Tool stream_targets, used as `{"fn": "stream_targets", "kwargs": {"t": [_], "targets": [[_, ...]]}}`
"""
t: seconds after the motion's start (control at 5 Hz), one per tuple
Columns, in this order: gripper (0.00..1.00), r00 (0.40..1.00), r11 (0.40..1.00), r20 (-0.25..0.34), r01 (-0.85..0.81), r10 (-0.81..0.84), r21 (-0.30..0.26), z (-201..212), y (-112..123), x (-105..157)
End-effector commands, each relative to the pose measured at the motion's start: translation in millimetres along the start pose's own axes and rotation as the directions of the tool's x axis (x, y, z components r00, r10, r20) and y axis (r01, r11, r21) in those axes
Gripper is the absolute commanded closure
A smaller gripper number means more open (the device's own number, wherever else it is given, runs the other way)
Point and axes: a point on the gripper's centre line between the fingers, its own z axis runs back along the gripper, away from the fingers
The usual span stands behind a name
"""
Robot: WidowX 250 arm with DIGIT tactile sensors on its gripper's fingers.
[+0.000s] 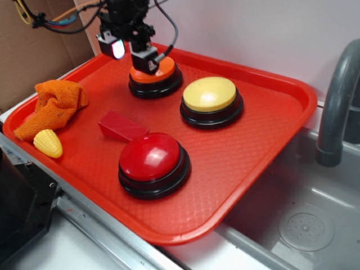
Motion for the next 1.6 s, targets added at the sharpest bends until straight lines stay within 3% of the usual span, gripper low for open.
{"fn": "stream_targets", "kwargs": {"t": [0.0,1.4], "targets": [[0.00,0.996,1.000,0.090,-0.005,0.006,-0.002,44.9,10.4,6.9],[0.00,0.992,0.999,0.112,-0.051,0.053,-0.019,84.5,18.0,-21.0]]}}
